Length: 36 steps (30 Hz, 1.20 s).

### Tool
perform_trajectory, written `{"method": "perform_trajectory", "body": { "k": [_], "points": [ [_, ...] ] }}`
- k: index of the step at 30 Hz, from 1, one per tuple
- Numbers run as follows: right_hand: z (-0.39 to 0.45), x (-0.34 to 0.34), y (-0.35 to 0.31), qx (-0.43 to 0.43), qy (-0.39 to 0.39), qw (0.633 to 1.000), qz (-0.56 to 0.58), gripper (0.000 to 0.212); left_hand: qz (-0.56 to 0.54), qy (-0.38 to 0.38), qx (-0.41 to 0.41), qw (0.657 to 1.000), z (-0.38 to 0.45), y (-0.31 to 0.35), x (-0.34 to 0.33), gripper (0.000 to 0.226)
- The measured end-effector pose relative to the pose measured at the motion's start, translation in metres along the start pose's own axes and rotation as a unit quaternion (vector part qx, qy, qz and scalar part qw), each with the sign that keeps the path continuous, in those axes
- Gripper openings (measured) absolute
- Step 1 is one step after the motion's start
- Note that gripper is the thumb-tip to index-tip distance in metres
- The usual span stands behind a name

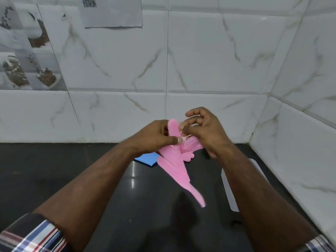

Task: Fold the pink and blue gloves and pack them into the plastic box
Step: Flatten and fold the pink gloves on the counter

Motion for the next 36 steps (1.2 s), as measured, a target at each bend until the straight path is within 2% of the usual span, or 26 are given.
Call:
{"method": "perform_trajectory", "body": {
  "k": [2,3,6,7,10,13,16,19,23,27,32,36],
  "points": [
    [-0.002,0.01,0.003,0.003,0.043,0.998,0.048,0.031,0.003,0.014,-0.005,1.0,0.001,-0.003,-0.005,0.016],
    [-0.004,0.017,0.008,0.001,0.034,0.997,0.063,0.039,-0.008,0.017,-0.005,1.0,0.0,-0.003,-0.007,0.014],
    [-0.018,0.034,0.043,-0.053,-0.087,0.992,0.071,0.09,-0.07,0.016,0.004,0.997,-0.001,-0.002,-0.012,0.011],
    [-0.024,0.034,0.058,-0.086,-0.144,0.984,0.064,0.095,-0.092,0.009,0.01,0.996,-0.001,-0.002,-0.013,0.011],
    [-0.045,0.027,0.096,-0.15,-0.271,0.948,0.072,0.078,-0.172,-0.024,0.03,0.984,-0.004,-0.006,-0.016,0.01],
    [-0.06,0.019,0.117,-0.18,-0.299,0.924,0.157,0.09,-0.256,-0.062,0.065,0.963,-0.007,-0.012,-0.021,0.01],
    [-0.062,0.01,0.125,-0.17,-0.301,0.927,0.143,0.095,-0.311,-0.077,0.074,0.944,-0.009,-0.019,-0.024,0.014],
    [-0.065,0.001,0.131,-0.175,-0.317,0.931,0.043,0.081,-0.385,-0.079,0.078,0.916,-0.017,-0.03,-0.022,0.01],
    [-0.075,0.005,0.146,-0.234,-0.325,0.916,0.018,0.042,-0.468,-0.063,0.077,0.878,-0.033,-0.074,-0.005,0.029],
    [-0.08,0.017,0.167,-0.301,-0.292,0.907,-0.036,0.018,-0.52,0.049,0.127,0.843,-0.063,-0.135,0.005,0.044],
    [-0.079,0.015,0.192,-0.325,-0.242,0.901,-0.153,0.008,-0.499,0.228,0.264,0.794,-0.102,-0.202,-0.004,0.034],
    [-0.073,-0.001,0.204,-0.289,-0.175,0.911,-0.236,0.005,-0.447,0.268,0.298,0.8,-0.119,-0.219,-0.018,0.025]
  ]
}}
Point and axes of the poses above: each hand's wrist, its own z-axis towards the middle knuckle, its own x-axis out of the back of the hand, y = z × x, the point moved 2 cm from there along z, towards the middle knuckle, and after that the axes turned 9 degrees about -z, right-handed, at the moved point
